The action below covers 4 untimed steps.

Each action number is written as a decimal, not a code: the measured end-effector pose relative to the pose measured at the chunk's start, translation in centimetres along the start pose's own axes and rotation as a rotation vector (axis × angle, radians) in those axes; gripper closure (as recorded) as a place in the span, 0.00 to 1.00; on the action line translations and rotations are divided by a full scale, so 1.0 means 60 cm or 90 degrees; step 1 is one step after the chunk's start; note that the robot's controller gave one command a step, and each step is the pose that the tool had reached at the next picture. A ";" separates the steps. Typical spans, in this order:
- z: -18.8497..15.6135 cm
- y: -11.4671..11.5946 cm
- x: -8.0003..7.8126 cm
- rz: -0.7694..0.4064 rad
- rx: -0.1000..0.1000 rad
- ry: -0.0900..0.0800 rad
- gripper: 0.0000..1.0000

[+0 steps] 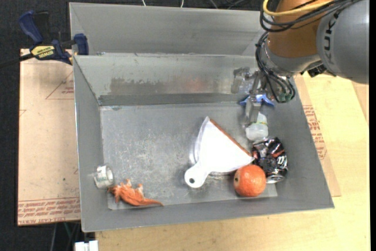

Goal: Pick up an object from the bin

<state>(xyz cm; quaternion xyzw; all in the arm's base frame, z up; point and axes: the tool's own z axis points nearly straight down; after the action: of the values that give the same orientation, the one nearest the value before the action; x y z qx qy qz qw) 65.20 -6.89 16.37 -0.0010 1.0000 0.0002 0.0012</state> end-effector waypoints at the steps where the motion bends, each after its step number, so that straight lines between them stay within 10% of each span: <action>1: 0.000 0.000 0.000 0.000 0.000 0.000 0.00; 3: 0.058 -0.017 0.014 0.020 -0.001 -0.002 0.00; 4: 0.068 0.045 0.173 -0.042 -0.002 0.000 0.00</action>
Offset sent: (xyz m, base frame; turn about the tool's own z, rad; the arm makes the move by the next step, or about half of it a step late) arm -0.0162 0.0007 -0.0058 0.0185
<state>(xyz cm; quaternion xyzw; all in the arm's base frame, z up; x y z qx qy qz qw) 54.81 -4.19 12.26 -0.0339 0.9994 0.0015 0.0014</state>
